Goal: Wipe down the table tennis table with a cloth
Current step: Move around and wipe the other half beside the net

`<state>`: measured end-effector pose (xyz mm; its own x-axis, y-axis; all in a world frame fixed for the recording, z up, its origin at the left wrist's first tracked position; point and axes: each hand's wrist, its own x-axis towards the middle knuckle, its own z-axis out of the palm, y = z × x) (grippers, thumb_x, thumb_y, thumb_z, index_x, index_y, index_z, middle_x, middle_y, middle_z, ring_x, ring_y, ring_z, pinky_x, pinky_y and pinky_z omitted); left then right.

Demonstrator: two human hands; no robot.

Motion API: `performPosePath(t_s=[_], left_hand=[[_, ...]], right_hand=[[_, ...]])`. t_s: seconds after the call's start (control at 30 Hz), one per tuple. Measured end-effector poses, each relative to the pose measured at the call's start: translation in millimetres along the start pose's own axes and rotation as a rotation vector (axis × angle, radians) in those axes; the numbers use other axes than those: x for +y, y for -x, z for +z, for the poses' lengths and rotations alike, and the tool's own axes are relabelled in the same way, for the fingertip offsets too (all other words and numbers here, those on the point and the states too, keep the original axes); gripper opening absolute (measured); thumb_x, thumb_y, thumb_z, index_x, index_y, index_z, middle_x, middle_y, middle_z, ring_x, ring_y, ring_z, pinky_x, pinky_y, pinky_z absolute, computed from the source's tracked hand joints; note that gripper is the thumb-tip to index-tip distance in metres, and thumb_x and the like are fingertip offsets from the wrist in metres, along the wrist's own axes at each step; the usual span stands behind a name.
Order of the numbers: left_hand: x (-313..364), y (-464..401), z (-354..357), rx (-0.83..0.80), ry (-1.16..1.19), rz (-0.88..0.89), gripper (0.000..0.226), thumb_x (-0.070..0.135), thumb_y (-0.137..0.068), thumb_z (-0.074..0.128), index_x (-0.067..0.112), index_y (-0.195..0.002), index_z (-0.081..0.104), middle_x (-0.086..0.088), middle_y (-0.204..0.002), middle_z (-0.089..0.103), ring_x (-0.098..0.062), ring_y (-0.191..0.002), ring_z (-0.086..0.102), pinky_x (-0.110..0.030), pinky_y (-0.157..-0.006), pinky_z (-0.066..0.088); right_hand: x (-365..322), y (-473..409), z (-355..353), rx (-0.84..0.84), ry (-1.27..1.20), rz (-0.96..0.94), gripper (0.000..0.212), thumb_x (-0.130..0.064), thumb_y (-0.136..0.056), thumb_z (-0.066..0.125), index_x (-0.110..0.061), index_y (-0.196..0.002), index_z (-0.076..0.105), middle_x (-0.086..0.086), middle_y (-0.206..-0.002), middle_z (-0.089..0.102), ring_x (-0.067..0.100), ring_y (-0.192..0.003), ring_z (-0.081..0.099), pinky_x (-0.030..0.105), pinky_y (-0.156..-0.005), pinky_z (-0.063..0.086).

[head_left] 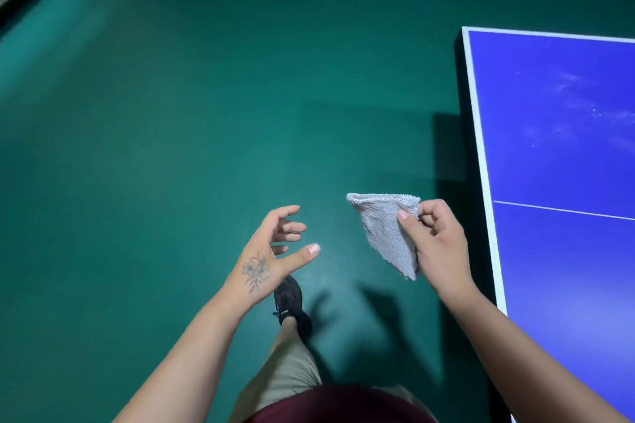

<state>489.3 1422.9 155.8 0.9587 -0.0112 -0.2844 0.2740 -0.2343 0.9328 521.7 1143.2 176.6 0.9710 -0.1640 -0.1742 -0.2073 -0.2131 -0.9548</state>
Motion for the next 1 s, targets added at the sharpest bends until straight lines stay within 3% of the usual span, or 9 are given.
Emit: performPosePath(t_s=[0.13, 0.33, 0.43, 0.53, 0.67, 0.83, 1.0], left_hand=[[19, -108, -28, -0.125, -0.028, 0.022, 0.078, 0.062, -0.065, 0.085, 0.039, -0.135, 0.059, 0.005, -0.125, 0.071, -0.009, -0.114, 0.068, -0.043, -0.107, 0.053], [69, -253, -52, -0.304, -0.108, 0.07, 0.074, 0.062, -0.066, 0.086, 0.043, -0.133, 0.059, 0.007, -0.124, 0.07, -0.009, -0.115, 0.068, -0.043, -0.108, 0.053], [96, -315, -45, -0.358, -0.113, 0.074, 0.077, 0.061, -0.065, 0.086, 0.039, -0.134, 0.059, 0.005, -0.125, 0.07, -0.008, -0.114, 0.068, -0.04, -0.106, 0.053], [117, -380, -33, -0.399, -0.126, 0.087, 0.08, 0.059, -0.063, 0.088, 0.038, -0.135, 0.059, 0.004, -0.126, 0.07, -0.007, -0.113, 0.068, -0.038, -0.105, 0.053], [143, -475, -8, -0.405, -0.152, 0.099, 0.081, 0.057, -0.061, 0.09, 0.039, -0.134, 0.059, 0.004, -0.127, 0.07, -0.007, -0.114, 0.068, -0.033, -0.103, 0.053], [191, -579, 27, -0.438, -0.217, 0.075, 0.079, 0.06, -0.062, 0.088, 0.041, -0.134, 0.059, 0.006, -0.127, 0.069, -0.006, -0.115, 0.067, -0.033, -0.105, 0.052], [244, -683, 56, -0.374, -0.178, 0.091, 0.08, 0.059, -0.061, 0.087, 0.036, -0.133, 0.06, -0.001, -0.127, 0.069, -0.006, -0.113, 0.066, -0.034, -0.105, 0.053]], right_hand=[[-16, -62, 25, 0.101, 0.046, 0.039, 0.023, -0.022, -0.099, 0.074, -0.019, -0.087, 0.055, -0.017, -0.066, 0.044, 0.007, -0.064, 0.04, 0.033, -0.067, 0.037], [-46, -151, 53, 0.252, -0.021, 0.099, 0.027, -0.022, -0.1, 0.073, -0.023, -0.083, 0.051, -0.016, -0.062, 0.04, 0.012, -0.06, 0.039, 0.035, -0.059, 0.038], [-55, -195, 53, 0.308, -0.064, 0.098, 0.031, -0.024, -0.099, 0.073, -0.026, -0.079, 0.049, -0.002, -0.067, 0.044, 0.019, -0.063, 0.043, 0.039, -0.061, 0.04], [-56, -247, 49, 0.321, -0.067, 0.113, 0.023, -0.024, -0.101, 0.073, -0.02, -0.086, 0.056, 0.016, -0.082, 0.063, 0.019, -0.072, 0.056, 0.039, -0.068, 0.045], [-50, -340, 30, 0.353, -0.089, 0.144, 0.016, -0.025, -0.101, 0.072, -0.018, -0.093, 0.059, 0.009, -0.09, 0.069, 0.018, -0.08, 0.063, 0.042, -0.073, 0.049], [-56, -460, -7, 0.363, -0.119, 0.183, 0.015, -0.03, -0.101, 0.073, -0.022, -0.096, 0.061, 0.007, -0.093, 0.072, 0.034, -0.089, 0.07, 0.054, -0.076, 0.056], [-91, -577, -45, 0.367, -0.092, 0.153, 0.019, -0.043, -0.093, 0.072, -0.032, -0.087, 0.058, 0.007, -0.087, 0.069, 0.022, -0.075, 0.063, 0.039, -0.065, 0.049]])
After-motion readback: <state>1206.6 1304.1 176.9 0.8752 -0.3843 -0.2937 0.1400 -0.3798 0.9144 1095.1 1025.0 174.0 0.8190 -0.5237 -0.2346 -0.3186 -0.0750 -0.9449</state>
